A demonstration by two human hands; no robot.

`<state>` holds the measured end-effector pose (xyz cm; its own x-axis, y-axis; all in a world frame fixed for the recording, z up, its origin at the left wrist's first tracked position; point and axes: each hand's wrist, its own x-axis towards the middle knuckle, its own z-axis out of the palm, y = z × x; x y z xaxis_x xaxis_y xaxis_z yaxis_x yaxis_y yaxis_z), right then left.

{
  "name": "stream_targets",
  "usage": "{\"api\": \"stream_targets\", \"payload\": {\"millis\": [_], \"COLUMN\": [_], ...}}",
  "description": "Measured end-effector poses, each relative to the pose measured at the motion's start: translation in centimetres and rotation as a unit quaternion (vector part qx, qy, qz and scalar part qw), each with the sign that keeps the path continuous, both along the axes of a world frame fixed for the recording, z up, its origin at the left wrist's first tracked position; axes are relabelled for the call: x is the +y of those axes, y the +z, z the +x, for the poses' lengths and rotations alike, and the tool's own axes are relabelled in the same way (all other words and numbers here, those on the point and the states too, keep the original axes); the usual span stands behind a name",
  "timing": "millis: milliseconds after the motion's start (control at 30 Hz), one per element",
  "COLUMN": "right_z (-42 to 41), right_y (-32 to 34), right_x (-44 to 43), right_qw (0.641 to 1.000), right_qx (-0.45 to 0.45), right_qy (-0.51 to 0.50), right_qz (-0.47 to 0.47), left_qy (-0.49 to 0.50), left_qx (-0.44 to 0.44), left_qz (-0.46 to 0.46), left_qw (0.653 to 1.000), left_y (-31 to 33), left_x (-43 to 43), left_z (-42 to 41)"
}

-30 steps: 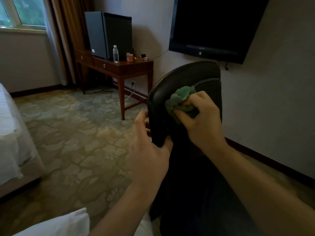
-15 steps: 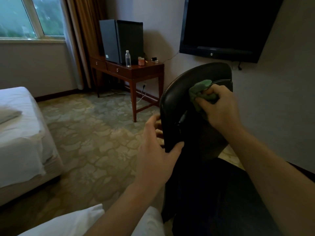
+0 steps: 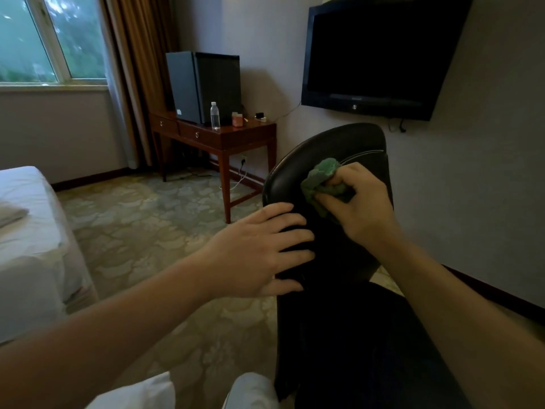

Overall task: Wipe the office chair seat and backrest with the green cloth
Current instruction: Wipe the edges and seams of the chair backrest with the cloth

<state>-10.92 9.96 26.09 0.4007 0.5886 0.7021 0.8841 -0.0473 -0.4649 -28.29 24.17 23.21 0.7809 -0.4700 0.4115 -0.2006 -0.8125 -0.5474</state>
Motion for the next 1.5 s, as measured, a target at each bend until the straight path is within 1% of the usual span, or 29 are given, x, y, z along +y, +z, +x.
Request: {"api": "stream_targets", "payload": {"millis": [100, 233, 267, 333, 433, 500, 567, 700, 767, 833, 900, 967, 1100, 1200, 1267, 1367, 1433, 1500], "right_z": [0.8, 2.8, 3.0, 3.1, 2.7, 2.5, 2.8, 3.8, 4.5, 5.6, 6.5, 6.5, 5.5, 6.9, 8.1, 9.1, 9.3, 9.5], "right_y": [-0.5, 0.0, 0.1, 0.0, -0.6, -0.9, -0.8, -0.8, -0.8, -0.8, -0.8, -0.7, 0.1, 0.5, 0.7, 1.2, 1.2, 1.0], "right_x": [0.6, 1.7, 1.9, 1.9, 2.0, 2.3, 2.7, 2.8, 2.8, 2.8, 2.8, 3.2, 4.4, 4.3, 4.1, 4.2, 4.3, 3.8], "right_qw": [1.000, 0.991, 0.989, 0.989, 0.994, 0.997, 0.997, 0.996, 0.993, 0.986, 0.981, 0.984, 0.994, 0.997, 0.997, 0.993, 0.991, 0.985], "right_qx": [0.004, 0.086, 0.094, 0.085, 0.033, 0.003, -0.007, 0.001, 0.024, 0.057, 0.069, 0.063, 0.008, -0.019, -0.016, 0.027, 0.031, 0.038], "right_qy": [-0.025, -0.097, -0.105, -0.112, -0.098, -0.077, -0.077, -0.073, -0.098, -0.134, -0.153, -0.134, -0.086, -0.067, -0.078, -0.110, -0.128, -0.166], "right_qz": [0.008, 0.038, 0.040, 0.035, 0.029, 0.023, 0.023, 0.043, 0.058, 0.078, 0.095, 0.096, 0.068, 0.033, 0.017, 0.018, 0.011, 0.028], "left_qy": [0.023, 0.033, 0.035, 0.037, 0.038, 0.027, 0.025, 0.083, 0.115, 0.125, 0.117, 0.107, 0.092, 0.081, 0.076, 0.074, 0.074, 0.077], "left_qx": [-0.005, 0.012, 0.017, 0.025, 0.028, 0.017, -0.008, -0.045, -0.038, -0.033, -0.040, -0.048, -0.060, -0.068, -0.072, -0.080, -0.081, -0.079], "left_qz": [0.017, 0.020, 0.019, 0.011, -0.002, -0.011, -0.020, -0.078, -0.119, -0.139, -0.133, -0.125, -0.128, -0.135, -0.132, -0.121, -0.121, -0.124], "left_qw": [1.000, 0.999, 0.999, 0.999, 0.999, 0.999, 0.999, 0.992, 0.985, 0.982, 0.983, 0.985, 0.986, 0.985, 0.986, 0.987, 0.987, 0.986], "left_y": [-0.6, -0.1, 0.0, -0.1, 0.0, 0.2, 0.6, 2.3, 3.2, 3.5, 3.1, 2.7, 2.2, 2.0, 2.0, 2.0, 2.1, 2.1], "left_x": [0.2, 1.0, 1.3, 1.7, 2.2, 2.2, 2.1, 2.5, 2.9, 3.1, 3.4, 3.7, 4.5, 4.8, 5.0, 5.0, 4.9, 4.7], "left_z": [0.7, 1.9, 2.2, 2.8, 3.8, 4.5, 5.3, 7.4, 8.2, 8.8, 9.3, 9.6, 9.8, 9.8, 9.9, 9.9, 10.0, 10.1]}}
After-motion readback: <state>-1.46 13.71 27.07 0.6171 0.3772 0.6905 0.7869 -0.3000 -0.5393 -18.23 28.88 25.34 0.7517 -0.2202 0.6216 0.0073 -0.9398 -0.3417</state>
